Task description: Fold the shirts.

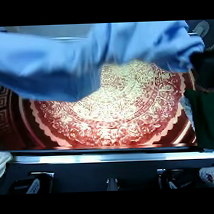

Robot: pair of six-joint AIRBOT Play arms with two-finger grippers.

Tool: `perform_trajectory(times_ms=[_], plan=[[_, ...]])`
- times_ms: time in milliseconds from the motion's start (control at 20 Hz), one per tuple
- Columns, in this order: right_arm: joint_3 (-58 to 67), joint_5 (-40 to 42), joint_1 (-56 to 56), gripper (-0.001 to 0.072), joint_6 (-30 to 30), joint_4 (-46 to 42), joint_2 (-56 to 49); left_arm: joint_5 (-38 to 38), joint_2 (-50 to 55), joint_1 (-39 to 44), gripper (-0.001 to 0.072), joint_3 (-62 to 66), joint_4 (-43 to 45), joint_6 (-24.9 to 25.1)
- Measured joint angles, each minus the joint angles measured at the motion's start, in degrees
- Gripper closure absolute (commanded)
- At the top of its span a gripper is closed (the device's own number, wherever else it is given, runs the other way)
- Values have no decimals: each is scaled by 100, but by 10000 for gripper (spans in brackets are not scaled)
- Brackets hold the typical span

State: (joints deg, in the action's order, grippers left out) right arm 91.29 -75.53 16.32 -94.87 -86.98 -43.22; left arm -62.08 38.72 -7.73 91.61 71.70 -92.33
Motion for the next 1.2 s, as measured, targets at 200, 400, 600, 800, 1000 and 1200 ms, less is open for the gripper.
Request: perform_trajectory(times_ms=[200, 400, 600, 800, 1000, 1200], plan=[[-1003, -1185, -13, 687, -151, -341, 4, -570, 59, -2, 685, -732, 361, 33], [-3018, -286, -17, 687, -431, -437, -264, 227, 782, 146, 684, -1969, -70, 520], [-4271, 1027, -17, 686, -1132, -444, -1001, 1287, 2334, 678, 524, -2658, -345, 734], [-4634, 1552, -20, 686, -1513, -382, -1469, 1010, 3711, 1025, 42, -2385, -719, 822], [-4732, 1480, -20, 686, -1547, -367, -1519, -719, 3757, 529, 110, -1749, 155, 658], [-4758, 1244, -20, 686, -1346, -348, -1523, -1814, 2736, -365, 111, -3053, 649, 396]])
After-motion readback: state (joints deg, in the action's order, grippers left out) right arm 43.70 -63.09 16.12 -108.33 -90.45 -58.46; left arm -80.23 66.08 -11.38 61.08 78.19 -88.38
